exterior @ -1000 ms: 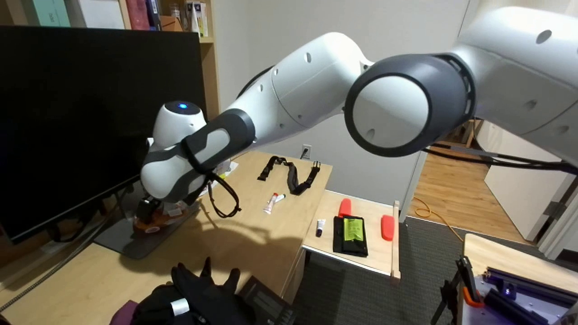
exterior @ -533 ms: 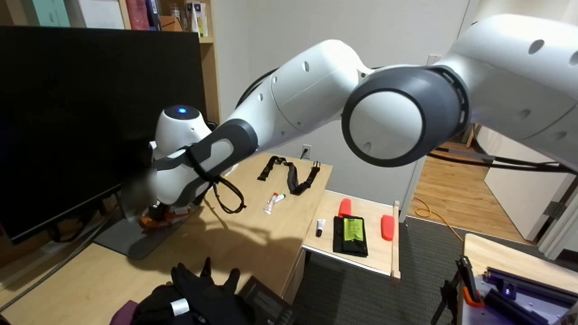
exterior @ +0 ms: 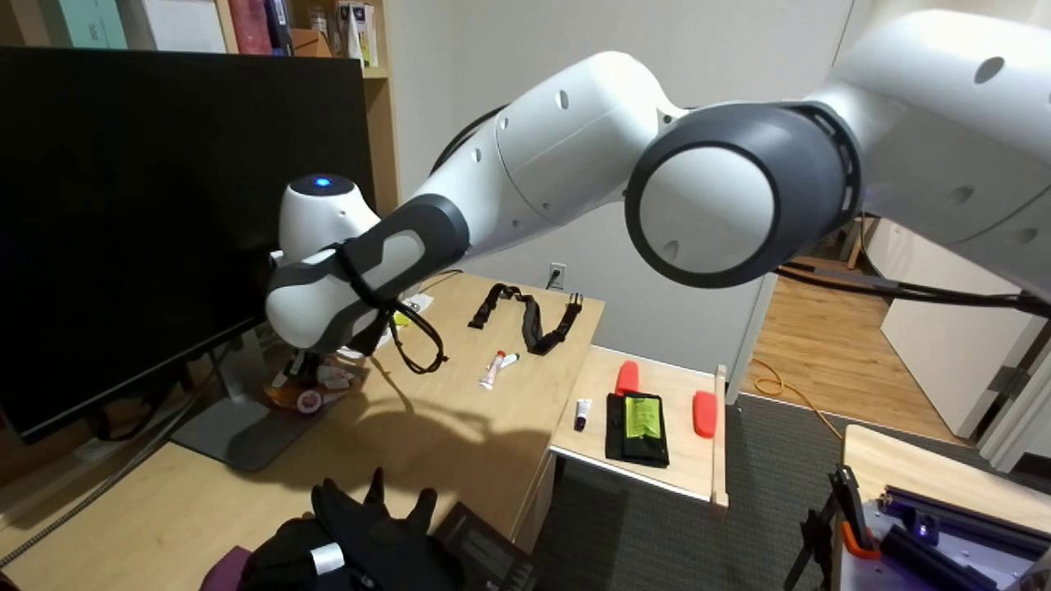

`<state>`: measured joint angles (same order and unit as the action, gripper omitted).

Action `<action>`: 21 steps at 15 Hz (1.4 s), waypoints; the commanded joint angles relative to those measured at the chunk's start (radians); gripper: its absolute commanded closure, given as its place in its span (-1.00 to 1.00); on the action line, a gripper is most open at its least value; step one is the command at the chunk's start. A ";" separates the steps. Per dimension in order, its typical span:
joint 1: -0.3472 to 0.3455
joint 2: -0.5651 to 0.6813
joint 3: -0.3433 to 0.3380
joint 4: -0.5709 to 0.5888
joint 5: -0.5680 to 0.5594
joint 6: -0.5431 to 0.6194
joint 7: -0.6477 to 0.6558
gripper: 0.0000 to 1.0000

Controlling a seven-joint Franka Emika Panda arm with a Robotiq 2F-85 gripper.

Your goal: Take the brown plush toy from the monitor and place it on the right side of the desk

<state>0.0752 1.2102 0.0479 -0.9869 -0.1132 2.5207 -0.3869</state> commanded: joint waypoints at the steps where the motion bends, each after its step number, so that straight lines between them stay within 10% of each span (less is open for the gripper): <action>1: -0.029 -0.119 -0.001 -0.121 -0.025 -0.072 -0.101 0.80; 10: -0.095 -0.297 -0.055 -0.330 -0.083 -0.054 -0.059 0.82; 21: -0.205 -0.229 -0.167 -0.187 0.019 -0.147 0.344 0.82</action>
<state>-0.1105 0.9572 -0.1008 -1.2228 -0.1281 2.4232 -0.1342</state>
